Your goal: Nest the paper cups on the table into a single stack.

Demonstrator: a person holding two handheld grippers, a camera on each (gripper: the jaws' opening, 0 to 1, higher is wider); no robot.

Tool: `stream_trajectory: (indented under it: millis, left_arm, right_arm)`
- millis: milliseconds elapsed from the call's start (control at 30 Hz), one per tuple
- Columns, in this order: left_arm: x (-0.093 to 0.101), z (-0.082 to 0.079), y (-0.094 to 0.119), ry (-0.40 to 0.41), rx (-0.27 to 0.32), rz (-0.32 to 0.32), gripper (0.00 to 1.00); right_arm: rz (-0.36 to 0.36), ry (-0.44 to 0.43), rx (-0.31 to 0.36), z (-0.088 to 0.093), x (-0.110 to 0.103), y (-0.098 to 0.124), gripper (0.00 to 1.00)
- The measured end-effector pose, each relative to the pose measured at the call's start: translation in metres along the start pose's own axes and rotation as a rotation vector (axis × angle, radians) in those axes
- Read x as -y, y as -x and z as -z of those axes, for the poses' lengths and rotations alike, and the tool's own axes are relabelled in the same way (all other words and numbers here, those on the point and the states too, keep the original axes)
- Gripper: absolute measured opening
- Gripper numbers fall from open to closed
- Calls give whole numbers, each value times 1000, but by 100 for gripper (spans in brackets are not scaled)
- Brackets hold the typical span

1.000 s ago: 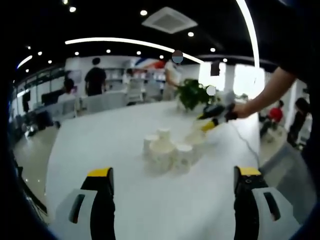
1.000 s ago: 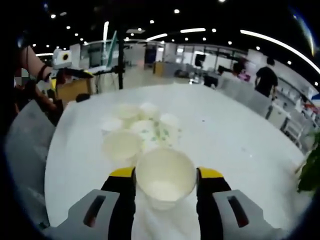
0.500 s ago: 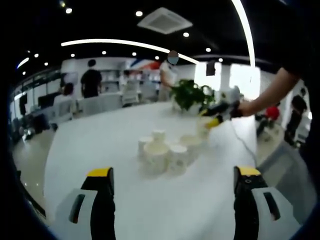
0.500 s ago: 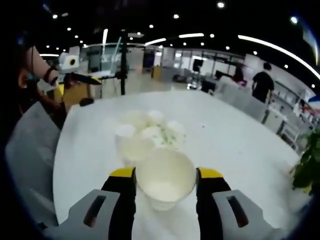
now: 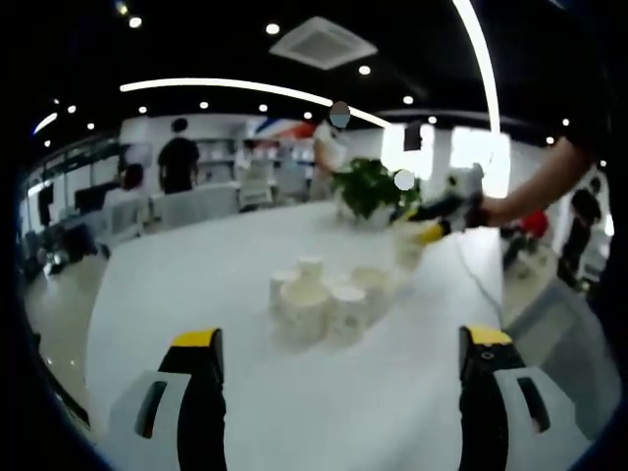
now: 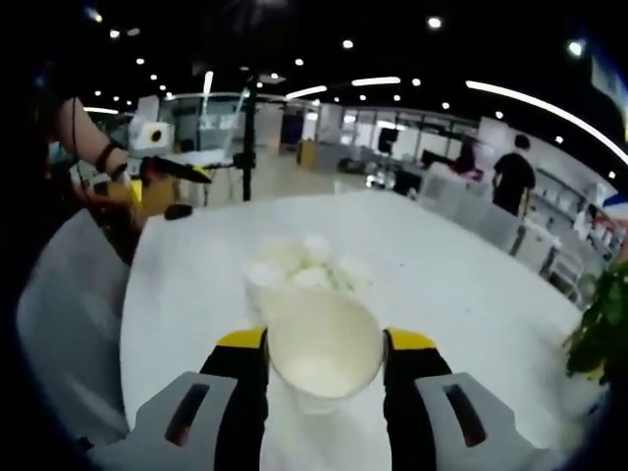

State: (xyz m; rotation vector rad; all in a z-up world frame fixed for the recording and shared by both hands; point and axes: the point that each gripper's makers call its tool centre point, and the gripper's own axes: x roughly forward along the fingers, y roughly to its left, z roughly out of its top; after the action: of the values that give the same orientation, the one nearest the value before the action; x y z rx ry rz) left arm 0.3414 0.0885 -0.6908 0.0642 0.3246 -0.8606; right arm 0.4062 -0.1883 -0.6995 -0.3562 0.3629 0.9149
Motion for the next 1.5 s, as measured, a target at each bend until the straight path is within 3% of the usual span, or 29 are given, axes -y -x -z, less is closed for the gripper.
stream_trajectory:
  millis: [267, 700, 1500]
  left_arm:
    - [-2, 2, 3, 5, 3, -3, 100]
    - [-2, 1, 3, 2, 10, -2, 100]
    - [-6, 3, 7, -3, 17, -15, 99]
  right_arm:
    - [-38, 15, 68, -30, -34, 1, 43]
    - [-115, 37, 119, -58, -77, -3, 42]
    - [-194, 33, 152, -74, -110, -16, 41]
